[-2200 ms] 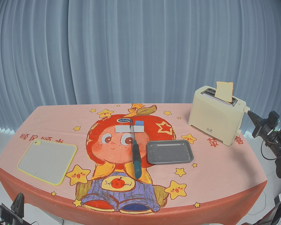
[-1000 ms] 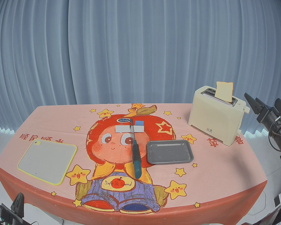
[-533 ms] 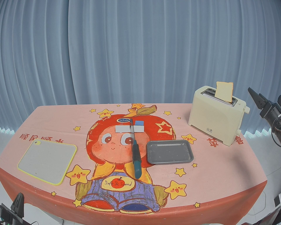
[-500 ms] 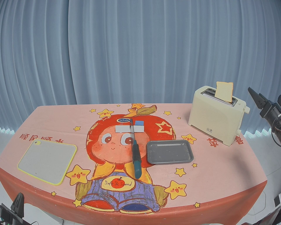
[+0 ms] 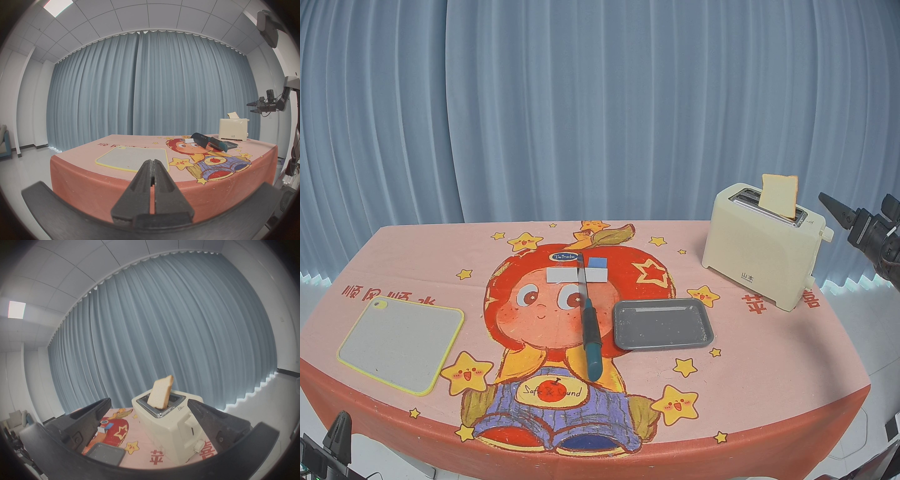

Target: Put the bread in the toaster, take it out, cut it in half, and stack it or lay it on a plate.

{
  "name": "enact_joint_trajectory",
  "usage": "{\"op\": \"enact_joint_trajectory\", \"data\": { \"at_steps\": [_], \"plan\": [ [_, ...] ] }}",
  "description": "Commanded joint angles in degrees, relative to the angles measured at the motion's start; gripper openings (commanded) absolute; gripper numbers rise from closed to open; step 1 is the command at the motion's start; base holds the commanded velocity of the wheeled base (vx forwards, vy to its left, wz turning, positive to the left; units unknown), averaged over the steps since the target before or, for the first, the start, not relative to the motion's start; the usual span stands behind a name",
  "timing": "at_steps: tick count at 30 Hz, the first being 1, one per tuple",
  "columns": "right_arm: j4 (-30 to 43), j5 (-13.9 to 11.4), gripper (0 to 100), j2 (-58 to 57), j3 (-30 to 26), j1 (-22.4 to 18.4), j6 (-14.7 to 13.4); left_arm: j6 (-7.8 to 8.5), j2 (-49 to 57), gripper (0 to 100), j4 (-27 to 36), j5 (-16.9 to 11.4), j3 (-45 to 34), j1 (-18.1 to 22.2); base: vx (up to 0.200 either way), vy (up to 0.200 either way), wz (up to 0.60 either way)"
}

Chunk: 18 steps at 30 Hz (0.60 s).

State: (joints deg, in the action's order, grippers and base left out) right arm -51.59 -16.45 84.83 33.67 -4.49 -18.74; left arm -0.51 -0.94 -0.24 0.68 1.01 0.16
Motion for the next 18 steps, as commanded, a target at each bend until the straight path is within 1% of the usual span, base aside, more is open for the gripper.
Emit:
{"op": "enact_joint_trajectory", "data": {
  "at_steps": [1,2,4,5,6,8,12,14,18],
  "plan": [
    [13.4,-2.3,100,-1.3,11.2,-0.8,2.5,-0.02,0.3,0,0.0,0.0,-1.0,0.0,0.0,0.0,0.0],
    [16.9,-2.7,100,-1.3,13.3,-0.8,3.6,-0.02,0.3,0,0.0,0.0,-1.0,0.0,0.0,0.0,0.0],
    [20.6,-3.2,100,-1.0,15.9,-0.7,4.2,-0.02,0.3,0,0.0,0.0,-1.0,0.0,0.0,0.0,0.0],
    [22.7,-3.4,100,-0.7,17.4,-0.6,4.2,-0.02,0.3,0,0.0,0.0,-1.0,0.0,0.0,0.0,0.0],
    [22.7,-3.4,100,-0.7,17.4,-0.6,4.2,-0.02,0.3,0,0.0,0.0,-1.0,0.0,0.0,0.0,0.0],
    [27.6,-4.8,100,1.1,21.6,-0.5,4.2,-0.02,0.3,0,0.0,0.0,-1.0,0.0,0.0,0.0,0.0],
    [32.1,-6.8,100,4.0,25.4,-0.6,4.2,-0.02,0.3,0,0.0,0.0,-1.0,0.0,0.0,0.0,0.0],
    [33.5,-6.8,100,6.2,26.8,-0.6,4.2,-0.02,0.3,0,0.0,0.0,-1.0,0.0,0.0,0.0,0.0],
    [33.7,-6.8,100,11.1,30.7,-0.6,4.1,-0.02,0.3,0,0.0,0.0,-1.0,0.0,0.0,0.0,0.0]
  ]
}}
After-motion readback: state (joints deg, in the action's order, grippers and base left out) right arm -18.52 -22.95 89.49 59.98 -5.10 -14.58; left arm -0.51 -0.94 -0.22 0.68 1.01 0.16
